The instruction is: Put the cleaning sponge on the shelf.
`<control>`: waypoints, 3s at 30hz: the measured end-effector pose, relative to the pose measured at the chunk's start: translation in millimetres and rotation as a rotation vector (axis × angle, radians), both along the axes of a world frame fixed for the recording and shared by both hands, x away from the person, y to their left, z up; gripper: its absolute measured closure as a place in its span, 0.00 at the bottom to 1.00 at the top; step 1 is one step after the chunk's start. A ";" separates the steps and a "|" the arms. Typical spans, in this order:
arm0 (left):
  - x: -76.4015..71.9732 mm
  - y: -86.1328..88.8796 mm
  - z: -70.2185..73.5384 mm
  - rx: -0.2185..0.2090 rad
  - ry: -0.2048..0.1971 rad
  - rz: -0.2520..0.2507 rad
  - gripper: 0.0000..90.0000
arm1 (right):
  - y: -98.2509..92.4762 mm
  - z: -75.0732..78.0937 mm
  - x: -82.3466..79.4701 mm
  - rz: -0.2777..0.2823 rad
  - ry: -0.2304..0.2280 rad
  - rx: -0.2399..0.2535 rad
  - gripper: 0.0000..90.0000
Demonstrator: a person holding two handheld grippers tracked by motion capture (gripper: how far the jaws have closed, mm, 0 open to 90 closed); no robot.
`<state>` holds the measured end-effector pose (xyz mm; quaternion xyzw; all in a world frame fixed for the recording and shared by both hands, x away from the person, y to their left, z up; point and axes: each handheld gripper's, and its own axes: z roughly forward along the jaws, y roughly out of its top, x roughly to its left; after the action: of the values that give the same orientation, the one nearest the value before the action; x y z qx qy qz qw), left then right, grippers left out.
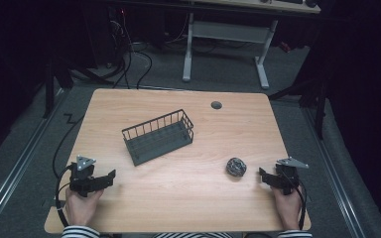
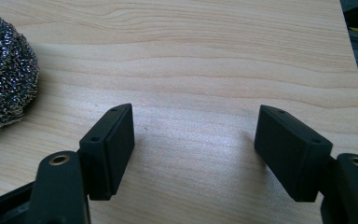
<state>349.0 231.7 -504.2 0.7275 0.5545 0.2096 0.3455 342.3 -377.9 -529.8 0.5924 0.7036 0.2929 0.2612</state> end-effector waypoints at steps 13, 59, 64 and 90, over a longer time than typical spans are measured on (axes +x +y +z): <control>6.0 -12.5 30.9 -0.046 -0.027 -0.060 0.17 | 0.0 0.0 -0.1 0.001 0.000 0.000 0.32; 96.1 -67.2 65.9 0.092 0.072 -0.101 0.41 | 0.0 0.0 -0.6 0.004 0.000 0.001 0.32; 95.9 -68.4 63.4 0.094 0.074 -0.100 0.45 | 0.0 0.0 -0.8 0.005 0.000 0.001 0.32; 83.0 -75.3 58.1 0.086 0.068 -0.127 0.55 | 0.0 0.0 -0.8 0.005 0.000 0.001 0.32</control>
<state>432.0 156.5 -446.1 0.7821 0.5092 0.1861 0.3072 341.5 -378.0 -529.8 0.5907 0.7050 0.2938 0.2603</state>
